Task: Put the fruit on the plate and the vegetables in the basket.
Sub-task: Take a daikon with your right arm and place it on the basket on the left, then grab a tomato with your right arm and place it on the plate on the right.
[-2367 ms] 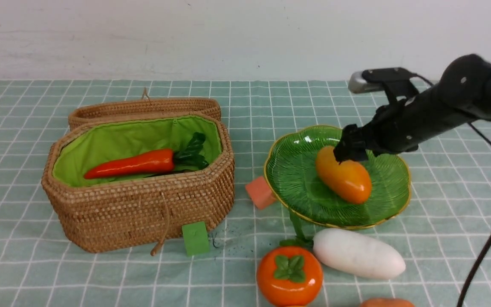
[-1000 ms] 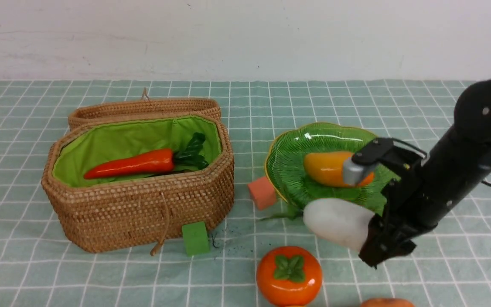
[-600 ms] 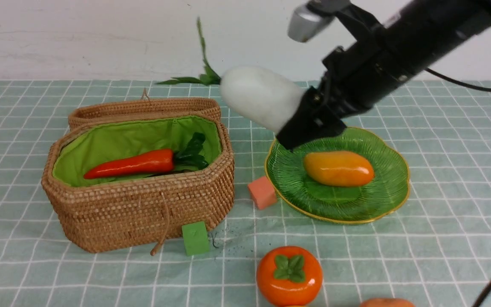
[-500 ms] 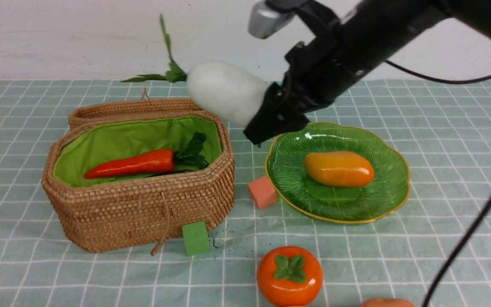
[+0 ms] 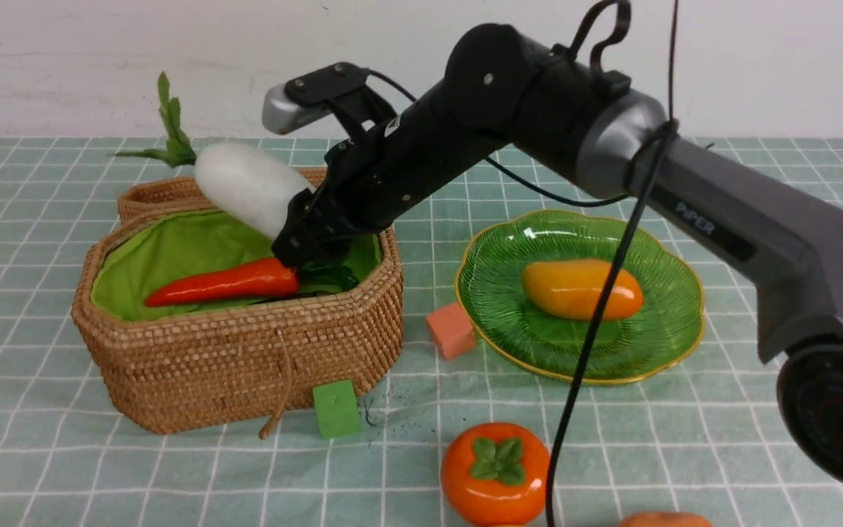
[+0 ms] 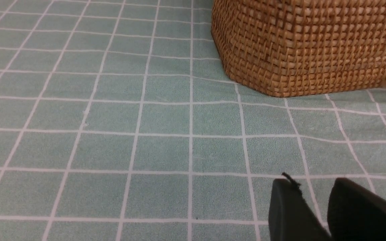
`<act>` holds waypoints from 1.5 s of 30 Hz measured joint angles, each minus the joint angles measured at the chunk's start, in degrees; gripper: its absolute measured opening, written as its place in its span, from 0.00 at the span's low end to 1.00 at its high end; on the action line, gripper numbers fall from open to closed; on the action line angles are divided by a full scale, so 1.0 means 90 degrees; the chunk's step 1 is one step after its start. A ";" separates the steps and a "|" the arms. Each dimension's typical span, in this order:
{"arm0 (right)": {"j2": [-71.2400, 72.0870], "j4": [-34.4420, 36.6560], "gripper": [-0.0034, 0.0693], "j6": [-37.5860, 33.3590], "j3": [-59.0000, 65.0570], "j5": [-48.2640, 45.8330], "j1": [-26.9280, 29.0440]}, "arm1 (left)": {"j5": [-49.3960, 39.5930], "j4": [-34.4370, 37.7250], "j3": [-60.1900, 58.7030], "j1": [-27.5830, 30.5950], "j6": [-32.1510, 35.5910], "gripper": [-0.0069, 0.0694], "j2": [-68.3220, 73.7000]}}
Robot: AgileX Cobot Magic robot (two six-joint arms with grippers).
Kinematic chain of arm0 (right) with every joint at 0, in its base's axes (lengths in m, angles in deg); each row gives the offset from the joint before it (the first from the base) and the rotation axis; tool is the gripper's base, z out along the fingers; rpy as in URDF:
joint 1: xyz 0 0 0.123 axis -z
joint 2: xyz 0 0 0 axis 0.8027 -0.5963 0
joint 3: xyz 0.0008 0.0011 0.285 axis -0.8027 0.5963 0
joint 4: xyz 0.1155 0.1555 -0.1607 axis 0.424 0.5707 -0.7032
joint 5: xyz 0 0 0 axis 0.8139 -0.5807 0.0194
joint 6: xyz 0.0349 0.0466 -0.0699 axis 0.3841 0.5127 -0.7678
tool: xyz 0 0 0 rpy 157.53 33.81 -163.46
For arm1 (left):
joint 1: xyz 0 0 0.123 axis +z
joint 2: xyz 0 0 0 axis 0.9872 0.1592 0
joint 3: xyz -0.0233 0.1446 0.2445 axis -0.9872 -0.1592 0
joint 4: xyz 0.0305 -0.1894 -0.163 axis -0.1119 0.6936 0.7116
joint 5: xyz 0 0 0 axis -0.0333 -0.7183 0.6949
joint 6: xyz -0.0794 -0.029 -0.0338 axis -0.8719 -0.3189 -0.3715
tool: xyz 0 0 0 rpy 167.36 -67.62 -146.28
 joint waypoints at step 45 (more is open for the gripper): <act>0.2514 0.1807 0.69 -0.0285 0.6828 0.0235 0.1352 | 0.0000 0.0000 0.0000 0.0000 0.0000 0.38 0.0000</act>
